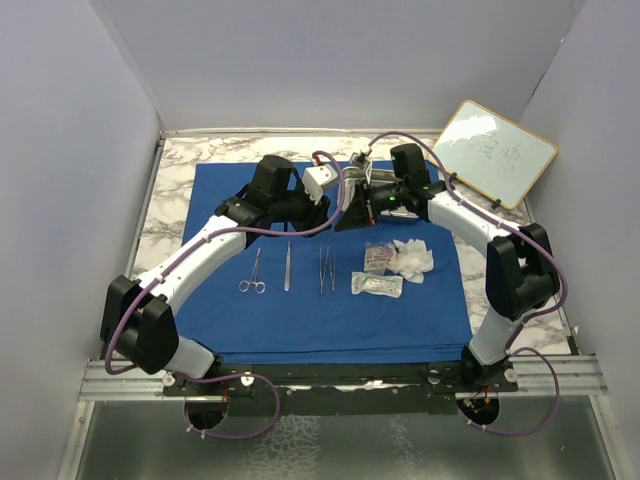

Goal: Open and lay out the surgical kit
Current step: Place the medical item in the surgical kit.

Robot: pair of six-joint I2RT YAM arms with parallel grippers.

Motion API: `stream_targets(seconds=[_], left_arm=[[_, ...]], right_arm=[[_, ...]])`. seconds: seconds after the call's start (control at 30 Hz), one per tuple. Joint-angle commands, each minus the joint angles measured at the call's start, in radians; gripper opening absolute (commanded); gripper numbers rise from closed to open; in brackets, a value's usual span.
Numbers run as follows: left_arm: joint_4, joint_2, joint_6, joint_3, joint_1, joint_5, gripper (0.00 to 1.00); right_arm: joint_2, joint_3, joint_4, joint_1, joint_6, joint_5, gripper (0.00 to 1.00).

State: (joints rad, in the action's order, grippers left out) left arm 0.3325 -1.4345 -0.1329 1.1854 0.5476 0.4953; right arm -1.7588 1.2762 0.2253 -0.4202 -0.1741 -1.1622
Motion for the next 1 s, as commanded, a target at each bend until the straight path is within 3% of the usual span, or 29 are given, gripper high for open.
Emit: stream_targets(seconds=[0.0, 0.6, 0.97], left_arm=[[-0.007, 0.007, -0.009, 0.001, 0.011, -0.027, 0.36], [-0.007, -0.010, -0.039, -0.032, 0.044, -0.064, 0.35], [-0.007, -0.022, -0.046, -0.032, 0.057, -0.095, 0.29]], right_arm=[[-0.017, 0.033, 0.003, -0.008, -0.013, 0.010, 0.01], [-0.034, 0.054, 0.011, -0.008, -0.016, 0.016, 0.01], [-0.039, 0.055, 0.015, -0.008, -0.015, 0.016, 0.01]])
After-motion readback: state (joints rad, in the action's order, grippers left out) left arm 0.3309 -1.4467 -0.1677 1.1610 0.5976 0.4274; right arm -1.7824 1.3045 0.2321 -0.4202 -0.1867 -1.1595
